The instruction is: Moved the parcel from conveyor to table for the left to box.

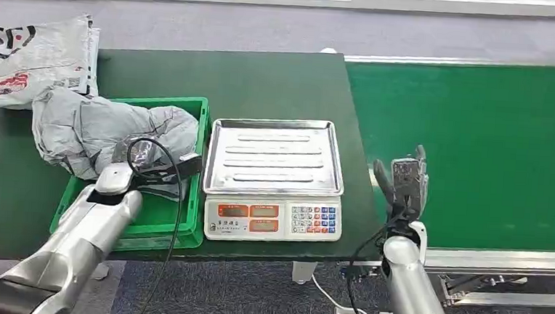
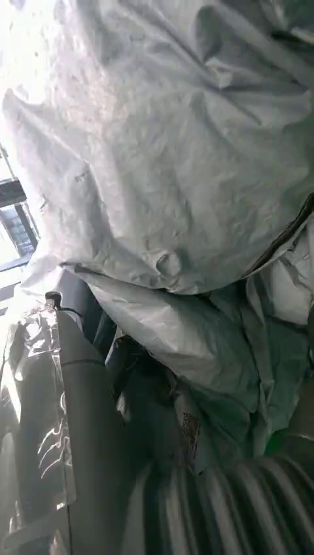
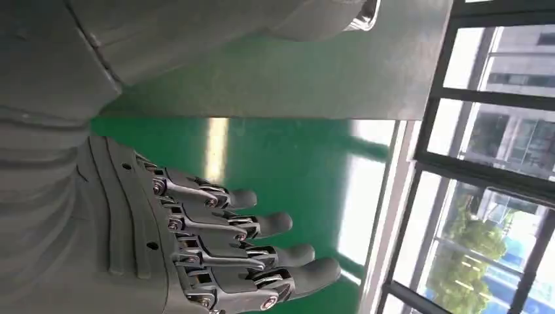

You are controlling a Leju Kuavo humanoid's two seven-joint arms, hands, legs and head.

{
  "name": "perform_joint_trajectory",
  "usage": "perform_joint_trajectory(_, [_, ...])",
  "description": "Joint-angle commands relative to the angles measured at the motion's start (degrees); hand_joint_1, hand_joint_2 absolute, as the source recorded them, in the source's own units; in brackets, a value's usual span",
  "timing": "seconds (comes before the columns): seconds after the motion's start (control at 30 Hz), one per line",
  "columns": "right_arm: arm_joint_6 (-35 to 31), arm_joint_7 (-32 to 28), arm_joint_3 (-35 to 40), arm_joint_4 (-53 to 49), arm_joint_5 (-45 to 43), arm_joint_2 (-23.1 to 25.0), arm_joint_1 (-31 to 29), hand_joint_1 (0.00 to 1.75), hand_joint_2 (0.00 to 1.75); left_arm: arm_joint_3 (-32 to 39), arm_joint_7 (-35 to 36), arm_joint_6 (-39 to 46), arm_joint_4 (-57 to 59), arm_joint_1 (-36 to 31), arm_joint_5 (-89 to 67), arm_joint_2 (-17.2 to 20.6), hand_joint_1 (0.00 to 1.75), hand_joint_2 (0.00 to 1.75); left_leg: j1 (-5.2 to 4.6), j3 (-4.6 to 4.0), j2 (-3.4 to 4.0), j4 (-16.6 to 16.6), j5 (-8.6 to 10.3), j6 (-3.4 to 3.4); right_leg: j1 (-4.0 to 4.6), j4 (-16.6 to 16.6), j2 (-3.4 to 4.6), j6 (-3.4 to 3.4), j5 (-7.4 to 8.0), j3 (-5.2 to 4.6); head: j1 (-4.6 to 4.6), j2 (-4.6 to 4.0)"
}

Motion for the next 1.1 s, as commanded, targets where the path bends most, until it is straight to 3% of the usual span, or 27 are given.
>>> perform_joint_trajectory(0.03, [-0.03,0.54,-3.48,0.62,-0.02,-0.31,-0.86,0.0,1.75,1.52,-0.35,1.65,3.43,-2.13,1.01,-0.73,0.0,0.0,0.03,0.11,-0.05,-0.06,-0.01,0.02,0.04,-0.11,-0.06,0.0,-0.01,0.16,0.0,0.0])
perform_joint_trajectory(0.3, [1.38,2.52,-3.87,-5.64,1.24,0.62,3.54,0.0,1.75,4.17,-2.4,19.02,-14.48,1.45,12.16,0.74,0.0,0.0,0.03,0.01,-0.09,-0.03,-0.02,0.0,0.05,-0.06,-0.1,-0.01,-0.05,0.07,0.0,0.0])
perform_joint_trajectory(0.63, [1.3,2.96,-3.67,-5.83,1.62,0.68,3.5,0.0,1.75,3.99,-2.2,18.18,-16.35,2.56,12.69,1.09,0.0,0.0,0.01,-0.02,-0.01,-0.04,-0.03,0.01,0.02,-0.05,-0.01,-0.01,-0.01,0.02,0.0,-0.02])
perform_joint_trajectory(0.67, [1.3,2.84,-3.6,-5.83,1.72,0.74,3.55,0.0,1.75,4.83,-3.33,22.74,-17.3,3.0,14.2,1.04,0.0,1.75,0.01,-0.05,-0.01,-0.02,-0.03,0.02,0.02,-0.05,-0.02,0.0,-0.01,-0.01,0.0,0.0])
perform_joint_trajectory(0.77, [1.36,2.69,-3.13,-5.52,1.71,1.02,3.14,0.0,1.75,4.6,-2.18,25.35,-22.03,5.19,11.95,2.77,0.0,1.75,0.03,0.08,0.14,-0.09,-0.06,0.02,0.04,-0.12,0.11,-0.01,0.0,0.09,0.0,0.0])
perform_joint_trajectory(1.03, [1.3,2.69,-3.08,-5.37,1.73,1.05,2.99,0.0,1.75,4.67,-2.18,25.28,-22.7,5.56,11.94,2.85,0.0,1.75,0.02,0.0,0.05,-0.05,-0.04,0.01,0.03,-0.05,0.03,-0.01,-0.02,0.04,0.0,-0.02])
perform_joint_trajectory(1.07, [1.65,2.59,-2.79,-4.56,1.59,0.94,2.2,0.0,1.75,2.97,3.2,26.73,-23.79,6.05,2.67,3.78,0.0,1.75,0.01,-0.03,0.04,-0.04,-0.03,0.01,0.02,-0.04,0.02,-0.01,-0.01,0.01,0.0,0.0])
perform_joint_trajectory(1.1, [1.44,2.63,-2.5,-3.49,1.75,0.94,1.1,0.0,1.75,4.31,2.54,25.77,-26.26,7.22,3.05,3.12,0.0,1.75,0.02,0.01,0.05,-0.04,-0.04,0.01,0.04,-0.07,0.03,-0.01,-0.02,0.06,0.0,0.0])
